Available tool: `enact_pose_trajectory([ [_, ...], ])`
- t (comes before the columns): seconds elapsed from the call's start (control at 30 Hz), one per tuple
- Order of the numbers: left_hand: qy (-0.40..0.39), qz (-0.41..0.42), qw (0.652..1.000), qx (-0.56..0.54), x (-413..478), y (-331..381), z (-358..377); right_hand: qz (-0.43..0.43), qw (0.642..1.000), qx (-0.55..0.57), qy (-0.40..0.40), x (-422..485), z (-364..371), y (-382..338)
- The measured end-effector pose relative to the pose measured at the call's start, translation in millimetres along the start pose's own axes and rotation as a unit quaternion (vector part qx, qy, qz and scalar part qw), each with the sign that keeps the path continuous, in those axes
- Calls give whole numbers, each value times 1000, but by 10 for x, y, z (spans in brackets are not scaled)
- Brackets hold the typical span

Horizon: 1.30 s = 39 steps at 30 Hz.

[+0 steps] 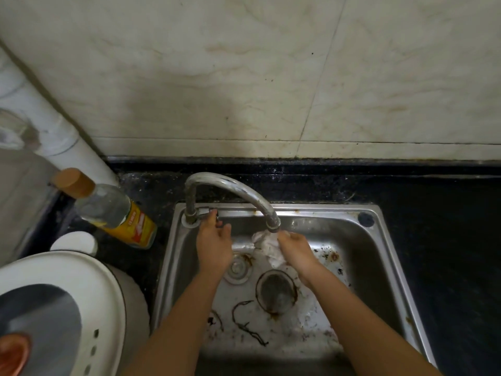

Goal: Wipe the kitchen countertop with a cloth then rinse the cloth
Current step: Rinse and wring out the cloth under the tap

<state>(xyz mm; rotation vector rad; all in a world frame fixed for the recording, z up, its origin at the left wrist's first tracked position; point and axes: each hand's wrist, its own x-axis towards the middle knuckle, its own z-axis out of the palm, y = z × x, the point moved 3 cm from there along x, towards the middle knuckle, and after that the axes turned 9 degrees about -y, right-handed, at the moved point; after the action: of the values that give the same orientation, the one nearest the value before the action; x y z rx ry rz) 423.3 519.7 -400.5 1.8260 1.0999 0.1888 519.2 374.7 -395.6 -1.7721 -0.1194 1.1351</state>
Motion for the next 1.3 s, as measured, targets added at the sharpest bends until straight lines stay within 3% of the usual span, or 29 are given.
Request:
enact_pose_trajectory([
  [0.33, -68, 96, 971, 207, 247, -138, -160, 7, 999, -16, -47, 5, -17, 10],
  [0.47, -87, 97, 949, 287, 344, -49, -194, -7, 998, -45, -47, 4, -10, 5],
  [0.63, -83, 64, 956, 274, 539, 77, -226, -40, 997, -45, -42, -22, -47, -33],
  [0.77, -100, -23, 987, 121, 586, 58, -178, -82, 995, -50, -40, -127, -112, -112],
  [0.87, -35, -10, 998, 54, 289, 33, -110, -105, 992, -55, -44, -244, -185, -153],
  [0.93, -40, -11, 999, 13, -52, 24, 6, -118, 987, -88, -58, -322, -224, -152],
  [1.0, -143, -105, 978, -114, -398, 33, 185, -134, 981, -119, -79, -415, -243, -150],
  [1.07, -261, -224, 903, -257, -662, 59, 327, -150, 973, -138, -105, -530, -250, -153],
  [1.13, -309, -254, 848, -349, -803, 107, 361, -166, 963, -163, -138, -654, -273, -149],
  [1.2, -310, -219, 851, -364, -846, 143, 314, -178, 950, -198, -161, -755, -336, -127],
  [1.3, -277, -144, 894, -320, -896, 248, 193, -174, 947, -238, -130, -860, -463, -27],
])
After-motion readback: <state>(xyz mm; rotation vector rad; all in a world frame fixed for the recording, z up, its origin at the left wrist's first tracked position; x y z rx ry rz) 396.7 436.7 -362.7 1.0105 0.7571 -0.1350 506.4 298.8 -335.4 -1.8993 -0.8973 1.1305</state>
